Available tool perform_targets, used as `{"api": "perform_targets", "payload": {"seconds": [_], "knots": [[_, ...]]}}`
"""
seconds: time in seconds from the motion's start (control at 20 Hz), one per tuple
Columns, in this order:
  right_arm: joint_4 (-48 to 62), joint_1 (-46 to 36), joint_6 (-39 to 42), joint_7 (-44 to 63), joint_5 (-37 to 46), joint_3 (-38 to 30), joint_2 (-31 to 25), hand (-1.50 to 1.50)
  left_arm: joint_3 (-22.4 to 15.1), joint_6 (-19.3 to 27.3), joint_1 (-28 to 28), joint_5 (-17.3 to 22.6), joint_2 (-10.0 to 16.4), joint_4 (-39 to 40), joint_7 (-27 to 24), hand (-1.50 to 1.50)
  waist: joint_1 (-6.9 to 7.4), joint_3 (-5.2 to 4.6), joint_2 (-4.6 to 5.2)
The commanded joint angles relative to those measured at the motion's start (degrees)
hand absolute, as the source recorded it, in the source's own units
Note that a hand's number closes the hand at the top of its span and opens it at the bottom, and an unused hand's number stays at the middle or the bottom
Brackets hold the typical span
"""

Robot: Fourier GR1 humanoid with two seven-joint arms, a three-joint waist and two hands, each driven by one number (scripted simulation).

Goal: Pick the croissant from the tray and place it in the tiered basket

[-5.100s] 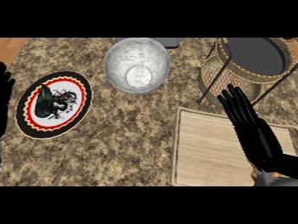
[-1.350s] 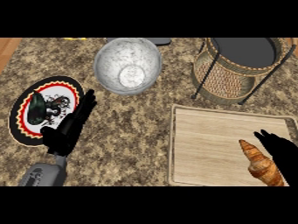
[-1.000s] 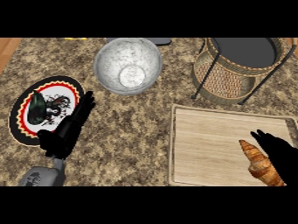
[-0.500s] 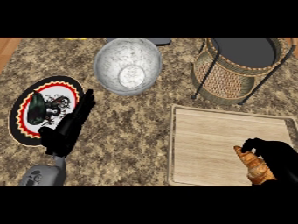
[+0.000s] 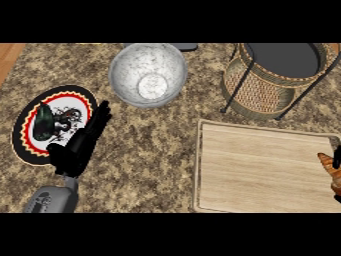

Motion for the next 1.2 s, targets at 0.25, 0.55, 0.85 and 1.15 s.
{"api": "perform_targets", "payload": {"seconds": [0.25,0.55,0.85,1.15], "knots": [[32.93,-13.48,-7.47,-18.73,-2.95,-14.81,-13.83,1.50,0.66,-2.03,-0.55,0.63,0.62,1.70,-1.06,0.00,1.06,0.08,0.18],[35.17,-20.09,3.04,-26.68,-19.18,-23.52,-11.87,1.50,0.64,-0.64,-0.15,-0.18,0.59,0.00,0.27,0.00,0.27,0.01,-0.32],[33.63,-29.37,10.00,-24.25,-23.25,-25.39,-17.47,1.50,0.82,-0.57,-0.85,-0.27,-0.44,0.80,0.48,0.00,-0.20,-0.14,-0.35],[26.09,-40.96,14.78,-6.39,-25.45,-21.25,-14.50,1.50,1.62,-1.21,-1.78,-0.16,-0.74,2.20,-0.05,0.00,-0.07,-0.21,-0.39]]}}
